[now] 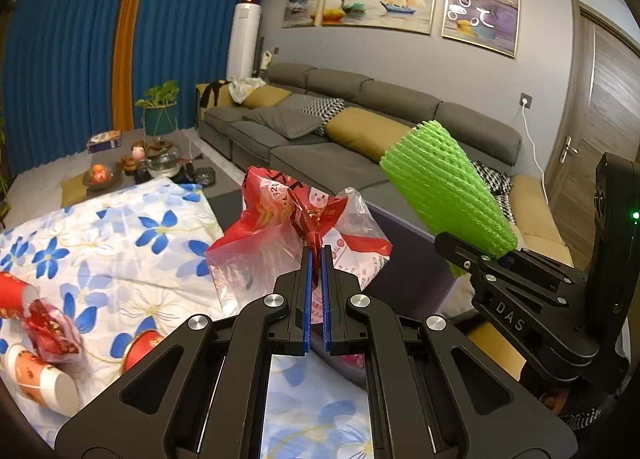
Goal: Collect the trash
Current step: 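Lift and carry the wrapper and green mesh sleeve toward the purple bin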
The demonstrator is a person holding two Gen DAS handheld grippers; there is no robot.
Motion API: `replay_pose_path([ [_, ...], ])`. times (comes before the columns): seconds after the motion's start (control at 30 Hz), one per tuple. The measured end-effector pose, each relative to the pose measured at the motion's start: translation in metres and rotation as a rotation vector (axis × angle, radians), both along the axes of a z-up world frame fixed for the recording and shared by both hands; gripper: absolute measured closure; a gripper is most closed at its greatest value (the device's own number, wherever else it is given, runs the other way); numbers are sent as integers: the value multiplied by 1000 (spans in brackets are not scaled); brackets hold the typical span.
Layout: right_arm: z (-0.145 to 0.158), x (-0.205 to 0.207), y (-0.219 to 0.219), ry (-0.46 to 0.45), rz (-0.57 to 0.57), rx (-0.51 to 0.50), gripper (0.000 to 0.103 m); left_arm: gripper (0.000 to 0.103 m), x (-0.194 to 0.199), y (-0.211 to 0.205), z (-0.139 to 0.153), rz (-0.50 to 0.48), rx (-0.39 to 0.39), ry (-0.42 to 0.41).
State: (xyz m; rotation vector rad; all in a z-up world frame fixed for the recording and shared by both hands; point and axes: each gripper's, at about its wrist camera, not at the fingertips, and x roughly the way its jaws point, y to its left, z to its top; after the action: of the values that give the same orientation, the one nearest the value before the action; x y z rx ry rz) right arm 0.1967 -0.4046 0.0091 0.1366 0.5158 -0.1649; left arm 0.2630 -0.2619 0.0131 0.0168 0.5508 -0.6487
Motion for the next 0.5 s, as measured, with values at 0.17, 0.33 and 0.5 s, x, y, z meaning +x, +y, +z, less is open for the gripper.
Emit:
replay_pose_path([
  [0.17, -6, 6, -8, 9, -12, 12, 88, 100, 9, -11, -7, -12, -5, 28],
  [0.33, -12, 12, -14, 21, -20, 27, 88, 99, 16, -18, -13, -17, -2, 45],
  [0.5, -14, 21, -16, 31, -17, 33, 87, 99, 23, -24, -21, -20, 1, 66],
])
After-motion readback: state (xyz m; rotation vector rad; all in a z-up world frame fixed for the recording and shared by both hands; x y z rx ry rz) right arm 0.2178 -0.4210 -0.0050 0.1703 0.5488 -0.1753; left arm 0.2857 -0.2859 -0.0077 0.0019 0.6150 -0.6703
